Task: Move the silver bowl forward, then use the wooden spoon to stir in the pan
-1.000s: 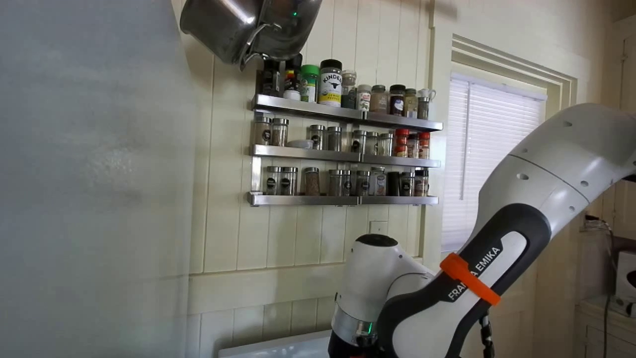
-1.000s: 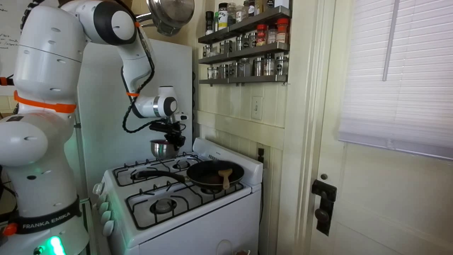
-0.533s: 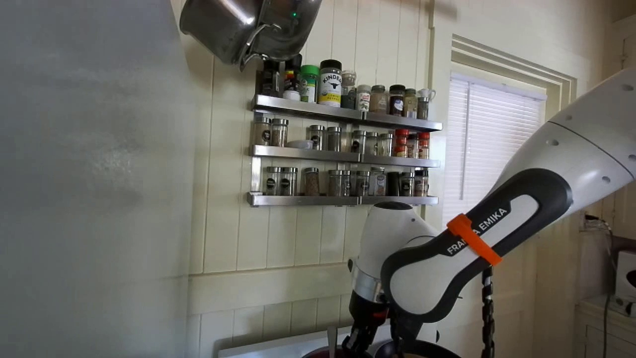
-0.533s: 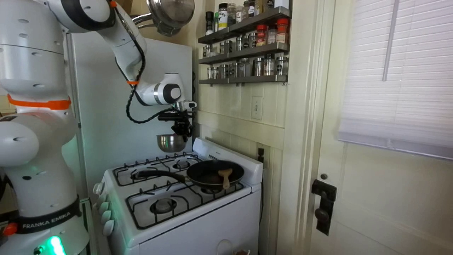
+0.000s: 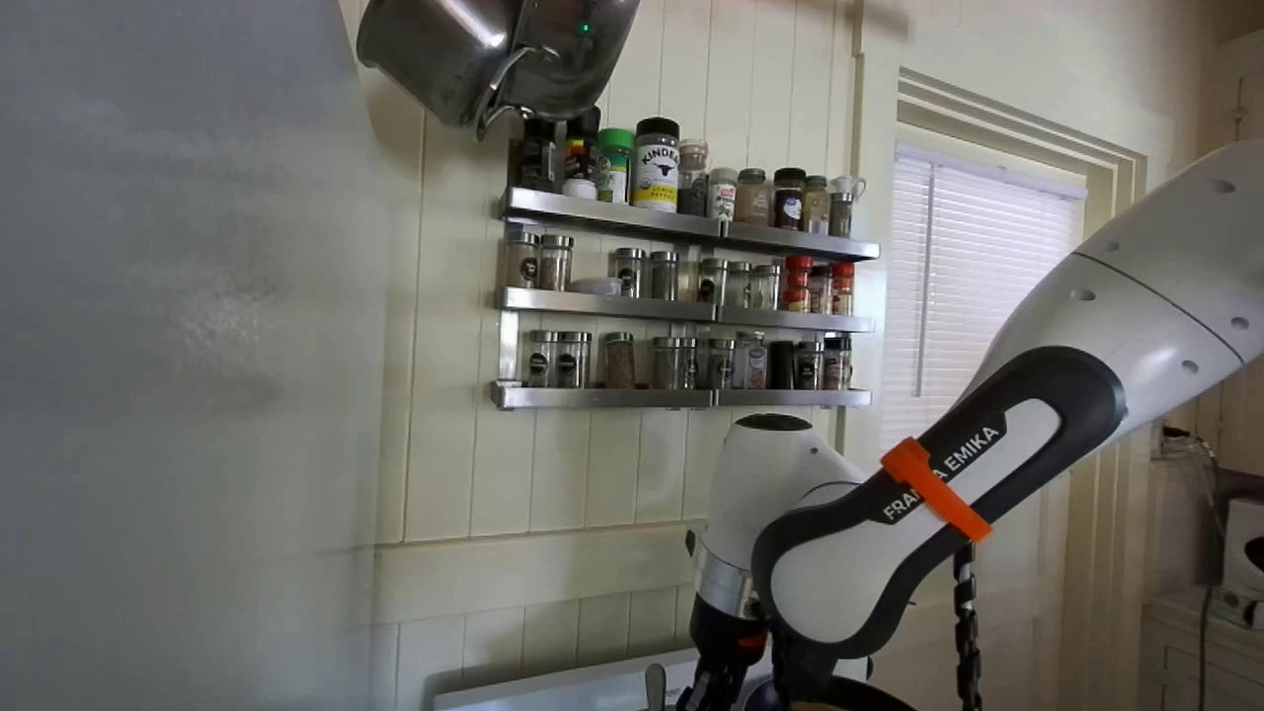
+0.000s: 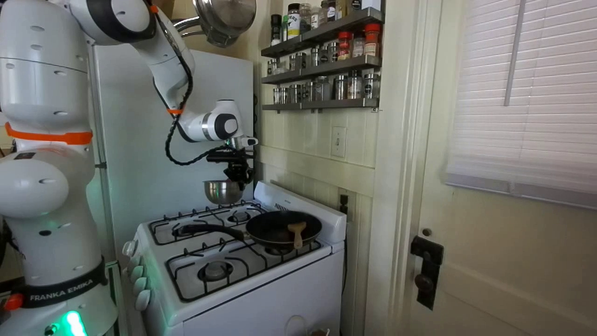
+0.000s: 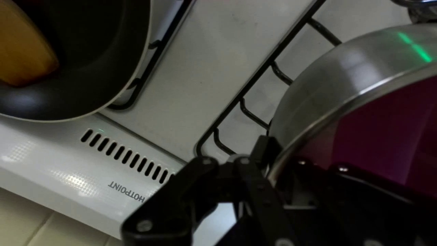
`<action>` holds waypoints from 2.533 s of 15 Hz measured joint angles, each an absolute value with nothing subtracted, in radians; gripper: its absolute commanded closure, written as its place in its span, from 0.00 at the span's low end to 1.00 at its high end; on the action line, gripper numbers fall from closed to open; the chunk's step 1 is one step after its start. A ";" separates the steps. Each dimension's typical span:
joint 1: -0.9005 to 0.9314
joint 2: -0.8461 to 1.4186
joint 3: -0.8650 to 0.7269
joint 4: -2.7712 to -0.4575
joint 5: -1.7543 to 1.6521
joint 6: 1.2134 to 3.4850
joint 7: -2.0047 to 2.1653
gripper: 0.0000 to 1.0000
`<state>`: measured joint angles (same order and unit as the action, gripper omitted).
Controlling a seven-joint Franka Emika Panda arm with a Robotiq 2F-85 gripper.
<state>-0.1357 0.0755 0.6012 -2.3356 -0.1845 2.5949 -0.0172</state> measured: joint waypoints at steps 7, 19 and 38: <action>0.175 0.057 0.434 -2.355 -0.188 2.607 0.033 0.98; 0.273 -0.065 0.382 -2.451 -0.292 2.798 0.367 0.98; 0.259 -0.280 0.378 -2.679 -0.220 2.784 0.513 0.98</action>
